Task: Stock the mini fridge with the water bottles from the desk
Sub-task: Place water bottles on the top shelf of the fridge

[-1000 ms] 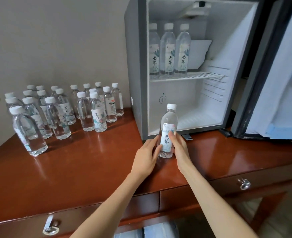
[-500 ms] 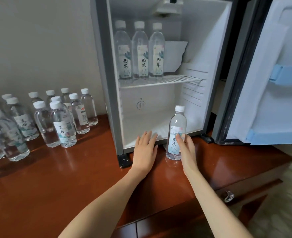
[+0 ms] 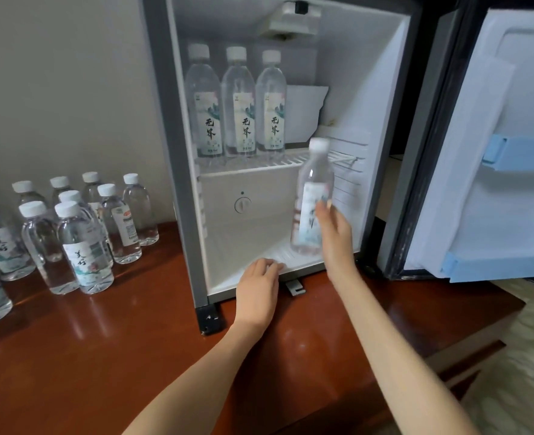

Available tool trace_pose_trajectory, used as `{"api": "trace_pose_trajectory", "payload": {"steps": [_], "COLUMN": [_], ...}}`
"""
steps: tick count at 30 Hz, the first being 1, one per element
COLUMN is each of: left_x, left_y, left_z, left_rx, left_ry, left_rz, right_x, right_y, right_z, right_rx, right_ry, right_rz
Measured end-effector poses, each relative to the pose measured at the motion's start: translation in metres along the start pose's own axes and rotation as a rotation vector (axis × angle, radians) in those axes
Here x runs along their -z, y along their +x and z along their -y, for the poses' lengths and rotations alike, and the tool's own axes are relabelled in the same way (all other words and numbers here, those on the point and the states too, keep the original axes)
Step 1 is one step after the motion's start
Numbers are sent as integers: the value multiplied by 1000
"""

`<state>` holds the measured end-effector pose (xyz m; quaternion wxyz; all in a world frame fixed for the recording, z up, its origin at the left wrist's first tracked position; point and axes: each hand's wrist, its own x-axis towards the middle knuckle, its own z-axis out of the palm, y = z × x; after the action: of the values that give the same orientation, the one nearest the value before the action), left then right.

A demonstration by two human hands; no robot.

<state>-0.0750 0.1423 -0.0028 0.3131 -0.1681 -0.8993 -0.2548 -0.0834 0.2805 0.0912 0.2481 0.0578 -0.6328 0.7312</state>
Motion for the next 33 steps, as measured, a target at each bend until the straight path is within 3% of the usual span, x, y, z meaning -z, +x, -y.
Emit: {"api": "trace_pose_trajectory", "payload": {"steps": [8, 17, 26, 33], "left_x": [2, 5, 5, 4], "left_y": [-1, 0, -1, -3], "left_z": [-1, -2, -1, 0], "left_rx": [-8, -13, -4, 2], "left_ry": [-21, -21, -34, -46], "left_rz": [-19, -19, -4, 12], "right_x": [-38, -46, -31, -26], "right_y": [94, 135, 130, 140], "right_z": [97, 72, 67, 71], "right_rx": [256, 149, 182, 168], "right_ry": [30, -153, -405, -479], "right_rz": [-12, 63, 284, 276]}}
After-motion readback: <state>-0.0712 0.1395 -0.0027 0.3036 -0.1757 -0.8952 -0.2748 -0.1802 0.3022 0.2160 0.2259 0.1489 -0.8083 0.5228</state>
